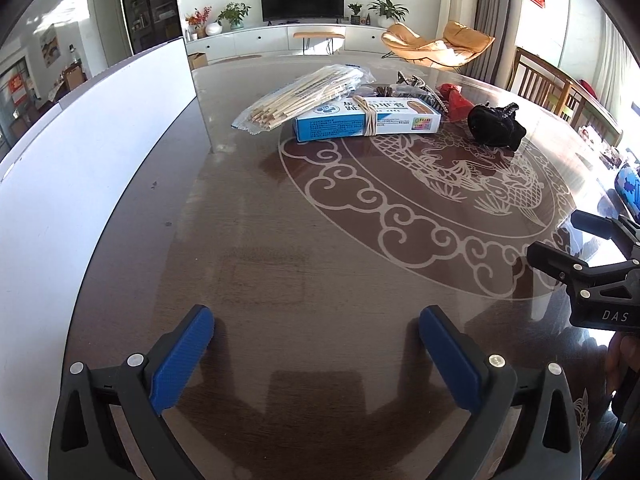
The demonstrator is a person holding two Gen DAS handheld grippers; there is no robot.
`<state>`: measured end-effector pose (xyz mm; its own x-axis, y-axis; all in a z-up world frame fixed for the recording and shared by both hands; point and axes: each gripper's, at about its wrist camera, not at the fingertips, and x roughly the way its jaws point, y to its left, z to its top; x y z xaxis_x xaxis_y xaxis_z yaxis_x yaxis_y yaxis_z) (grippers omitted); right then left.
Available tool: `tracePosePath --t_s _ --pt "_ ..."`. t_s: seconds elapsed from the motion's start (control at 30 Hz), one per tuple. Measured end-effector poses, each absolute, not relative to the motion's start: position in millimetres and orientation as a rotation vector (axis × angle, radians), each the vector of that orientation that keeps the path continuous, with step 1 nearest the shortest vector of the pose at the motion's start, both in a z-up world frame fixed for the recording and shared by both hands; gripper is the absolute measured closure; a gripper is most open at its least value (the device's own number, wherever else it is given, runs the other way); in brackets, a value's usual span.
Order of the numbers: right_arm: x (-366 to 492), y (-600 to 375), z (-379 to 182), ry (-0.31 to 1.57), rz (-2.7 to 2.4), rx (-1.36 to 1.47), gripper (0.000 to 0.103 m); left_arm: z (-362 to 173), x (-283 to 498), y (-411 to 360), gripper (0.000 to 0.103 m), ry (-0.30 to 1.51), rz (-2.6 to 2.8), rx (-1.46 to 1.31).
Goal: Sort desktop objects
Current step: 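Move both open tools back over the table, then grasp the black velvet pouch with white trim with the right tool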
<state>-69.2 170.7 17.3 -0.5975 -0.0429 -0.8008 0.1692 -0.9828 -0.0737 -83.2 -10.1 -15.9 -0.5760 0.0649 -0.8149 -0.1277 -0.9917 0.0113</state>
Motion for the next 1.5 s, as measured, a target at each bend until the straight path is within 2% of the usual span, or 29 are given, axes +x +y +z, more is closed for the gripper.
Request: tracePosePath --t_s 0.17,1.03,1.5 --pt "-71.3 177.3 14.8 0.133 -2.661 1.368 0.000 -16.0 -83.2 -10.3 0.000 0.104 2.694 -1.389" --pt "-70.7 176.8 16.1 0.132 -2.662 1.369 0.000 -16.2 -85.1 -10.3 0.000 0.102 2.686 -1.393" --pt "-70.6 176.9 16.1 0.132 -2.662 1.369 0.000 -14.1 -184.3 -40.5 0.000 0.118 2.668 -1.392"
